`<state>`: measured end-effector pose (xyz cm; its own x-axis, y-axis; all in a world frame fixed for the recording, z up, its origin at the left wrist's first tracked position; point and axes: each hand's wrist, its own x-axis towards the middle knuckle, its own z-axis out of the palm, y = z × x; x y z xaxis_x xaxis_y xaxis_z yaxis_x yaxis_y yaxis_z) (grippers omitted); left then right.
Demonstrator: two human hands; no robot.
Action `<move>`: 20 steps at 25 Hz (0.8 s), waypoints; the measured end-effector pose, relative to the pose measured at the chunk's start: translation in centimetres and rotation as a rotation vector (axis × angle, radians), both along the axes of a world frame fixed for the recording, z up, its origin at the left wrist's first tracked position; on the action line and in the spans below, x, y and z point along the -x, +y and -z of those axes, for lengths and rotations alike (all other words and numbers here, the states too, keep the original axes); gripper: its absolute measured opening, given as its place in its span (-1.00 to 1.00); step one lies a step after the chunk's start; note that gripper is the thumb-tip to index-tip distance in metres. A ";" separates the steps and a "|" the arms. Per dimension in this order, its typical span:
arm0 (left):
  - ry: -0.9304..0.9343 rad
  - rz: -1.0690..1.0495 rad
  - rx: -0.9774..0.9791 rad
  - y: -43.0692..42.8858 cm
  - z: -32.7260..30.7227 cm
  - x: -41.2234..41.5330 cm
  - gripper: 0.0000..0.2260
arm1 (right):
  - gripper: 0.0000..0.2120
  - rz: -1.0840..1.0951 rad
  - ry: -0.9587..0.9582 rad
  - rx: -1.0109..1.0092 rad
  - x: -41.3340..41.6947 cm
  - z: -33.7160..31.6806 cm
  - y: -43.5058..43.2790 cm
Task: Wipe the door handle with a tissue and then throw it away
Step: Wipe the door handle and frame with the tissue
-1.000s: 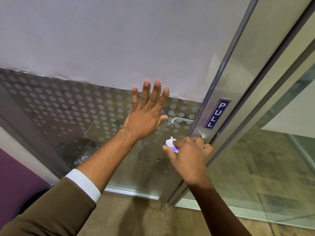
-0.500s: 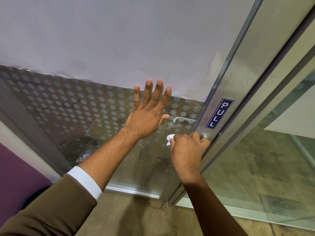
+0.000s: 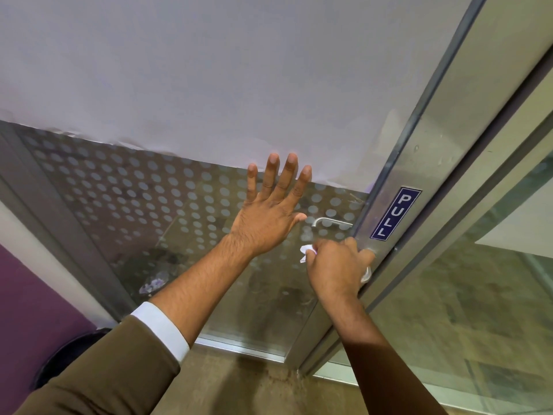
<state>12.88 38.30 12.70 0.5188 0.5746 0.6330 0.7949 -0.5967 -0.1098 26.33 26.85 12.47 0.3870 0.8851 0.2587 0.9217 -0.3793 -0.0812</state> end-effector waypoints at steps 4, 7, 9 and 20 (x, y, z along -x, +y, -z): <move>-0.004 0.007 0.016 -0.1 -0.3 0.1 -0.05 | -0.86 0.005 0.029 0.099 0.0 -1.0 1.0; 0.005 -0.002 0.017 -0.3 -0.3 0.1 -0.06 | -0.84 -0.012 -0.060 0.081 -0.1 -0.4 -1.3; 0.009 -0.002 0.018 -0.2 -0.2 0.1 -0.07 | -0.84 -0.034 -0.111 0.024 -0.6 0.4 -3.0; 0.018 -0.004 0.023 -0.1 -0.2 0.1 -0.09 | -0.87 -0.125 -0.085 0.065 -1.0 0.5 -2.9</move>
<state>12.80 38.17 12.94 0.5274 0.5909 0.6105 0.7954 -0.5959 -0.1104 27.31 24.00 11.96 0.2519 0.9408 0.2267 0.9646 -0.2629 0.0196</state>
